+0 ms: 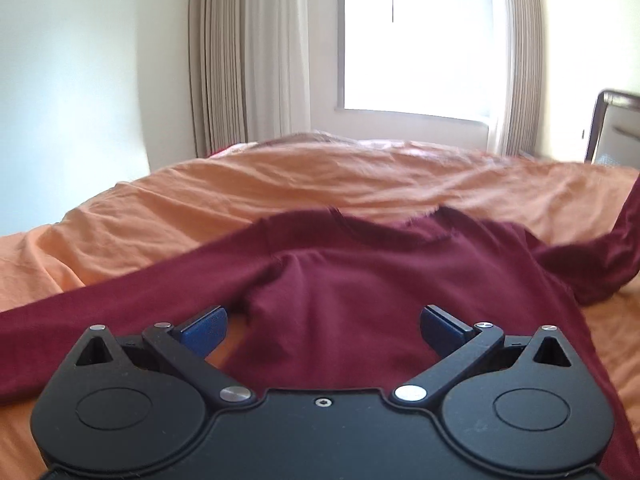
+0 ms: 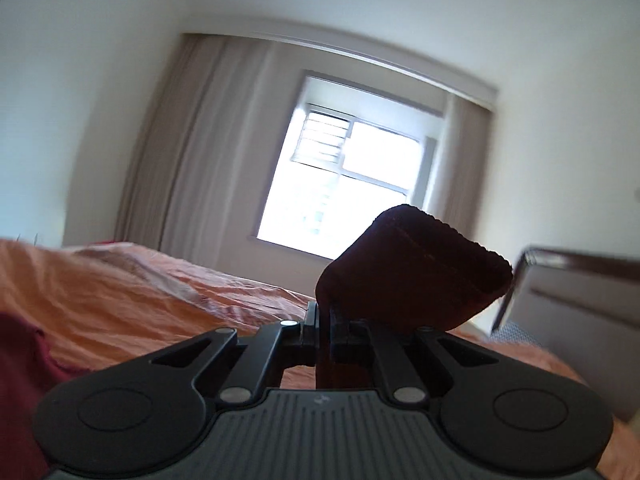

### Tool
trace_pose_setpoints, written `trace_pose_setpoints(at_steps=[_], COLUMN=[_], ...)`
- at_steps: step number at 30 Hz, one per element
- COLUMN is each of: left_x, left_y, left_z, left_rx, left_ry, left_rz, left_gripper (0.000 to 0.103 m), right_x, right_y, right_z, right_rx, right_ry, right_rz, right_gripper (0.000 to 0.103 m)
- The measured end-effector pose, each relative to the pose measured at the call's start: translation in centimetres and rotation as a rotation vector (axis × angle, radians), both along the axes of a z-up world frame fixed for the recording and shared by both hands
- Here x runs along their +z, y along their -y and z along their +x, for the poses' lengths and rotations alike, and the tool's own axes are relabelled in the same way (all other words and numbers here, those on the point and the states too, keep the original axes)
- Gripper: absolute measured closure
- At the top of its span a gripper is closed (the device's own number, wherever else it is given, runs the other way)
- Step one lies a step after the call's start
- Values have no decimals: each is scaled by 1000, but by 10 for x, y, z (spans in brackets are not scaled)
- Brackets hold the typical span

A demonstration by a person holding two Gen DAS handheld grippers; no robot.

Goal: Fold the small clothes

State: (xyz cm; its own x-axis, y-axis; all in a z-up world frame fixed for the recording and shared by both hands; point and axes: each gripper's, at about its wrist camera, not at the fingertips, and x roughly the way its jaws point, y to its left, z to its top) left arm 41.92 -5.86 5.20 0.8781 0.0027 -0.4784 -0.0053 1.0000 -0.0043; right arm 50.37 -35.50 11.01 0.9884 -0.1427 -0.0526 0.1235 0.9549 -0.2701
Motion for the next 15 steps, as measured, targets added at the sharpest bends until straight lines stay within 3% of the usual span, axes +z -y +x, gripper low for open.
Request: trace_pose_setpoints(at_steps=[4,8,12,15], left_x=[13,18,17,14], left_y=[-49,-91,-113,-125], left_z=[-4,-13,-24,-31], left_rx=[40,108,132,148], left_ry=[-9,-10,5,-3], left_rz=[-108,-112,-55,-65], left_gripper=[1,1,1,1], right_x=[-8,-33,-81,-123], right_y=[-85,-155,-214,-244], right_z=[-2,-7,-13,-23], right_rx=[155,304,512,604], right_ry=[-5,-44,-204,-310], right_rz=[-210,-349,-554,-721], right_gripper=[98,98,98,98])
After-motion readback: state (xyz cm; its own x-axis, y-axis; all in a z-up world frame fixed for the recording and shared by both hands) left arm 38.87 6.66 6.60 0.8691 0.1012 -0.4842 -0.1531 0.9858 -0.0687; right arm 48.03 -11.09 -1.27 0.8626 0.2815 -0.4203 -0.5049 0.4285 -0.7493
